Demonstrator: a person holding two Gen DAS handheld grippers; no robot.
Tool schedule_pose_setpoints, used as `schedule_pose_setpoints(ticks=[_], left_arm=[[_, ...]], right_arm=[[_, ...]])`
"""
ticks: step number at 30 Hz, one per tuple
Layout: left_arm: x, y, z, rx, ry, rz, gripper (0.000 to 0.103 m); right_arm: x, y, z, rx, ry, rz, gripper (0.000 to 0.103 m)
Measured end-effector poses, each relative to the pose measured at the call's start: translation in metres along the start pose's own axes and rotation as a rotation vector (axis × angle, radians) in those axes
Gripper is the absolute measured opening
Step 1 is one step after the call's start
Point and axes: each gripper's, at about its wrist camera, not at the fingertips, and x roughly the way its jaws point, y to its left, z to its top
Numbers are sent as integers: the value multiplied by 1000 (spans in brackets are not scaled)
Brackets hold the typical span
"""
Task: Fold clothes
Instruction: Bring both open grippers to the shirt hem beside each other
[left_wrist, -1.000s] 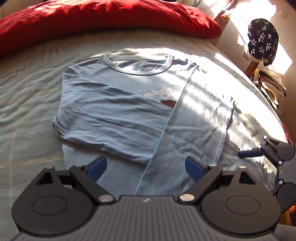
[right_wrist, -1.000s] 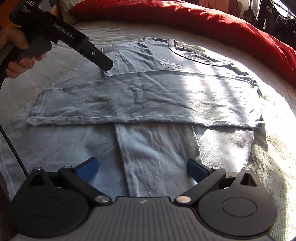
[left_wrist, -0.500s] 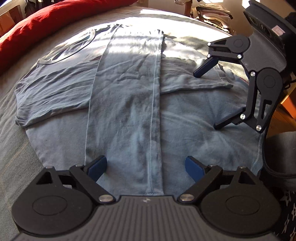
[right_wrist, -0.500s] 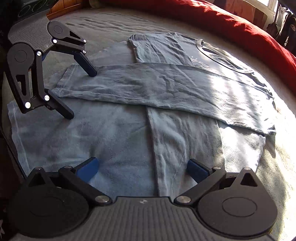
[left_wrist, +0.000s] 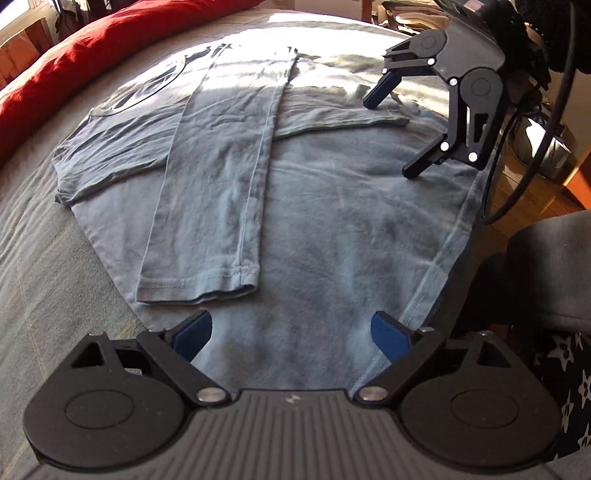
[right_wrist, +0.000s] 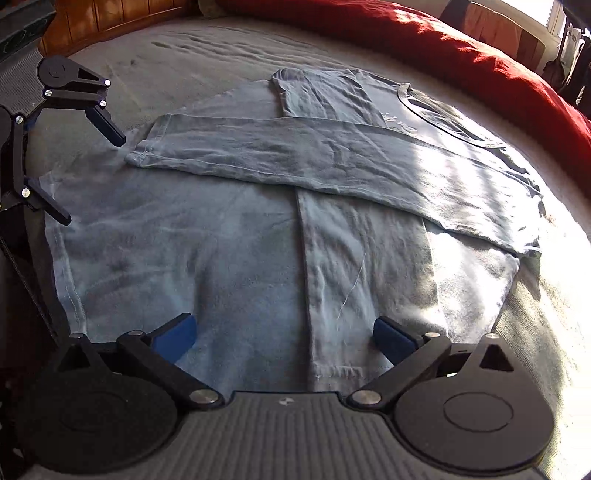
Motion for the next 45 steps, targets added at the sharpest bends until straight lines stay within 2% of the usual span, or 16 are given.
schedule_pose_setpoints(ticks=[3,7,14,16,18,21,25,29,33,38,42,45], left_arm=[[4,-12,6,78,-42,0,93],[19,-27,4,103,-37,-9,93],[2,-36,-26,66,42,5,93],[-7,-37,-23,50,27,-1,93],[-13,-38,-14,77,-29,-15,93],[-2,-41,-3,155,-51,-73,93],[13,-46,-9,246,25,-230,93],[6,-55,-28,246,79,-274,93],[-7,-58,-30,223,79,-253,92],[-13,-33,-9,211,-1,-159,92],[4,-4,-1,122,-11,-73,91],[9,9,-14,-9,33,-82,91]], right_arm=[[-8,16,3,-98,-70,32,103],[10,34,4,-197,-53,79,103],[3,43,-18,-241,-73,79,103],[3,47,-12,-243,-82,98,103],[3,50,-5,-246,-91,117,103],[2,54,6,-249,-104,145,103],[4,59,12,-262,-108,193,103],[0,65,12,-270,-107,212,103],[-4,71,11,-278,-106,231,103],[-10,78,11,-289,-105,255,103],[6,58,18,-229,-96,184,103],[19,47,15,-179,-44,158,103]])
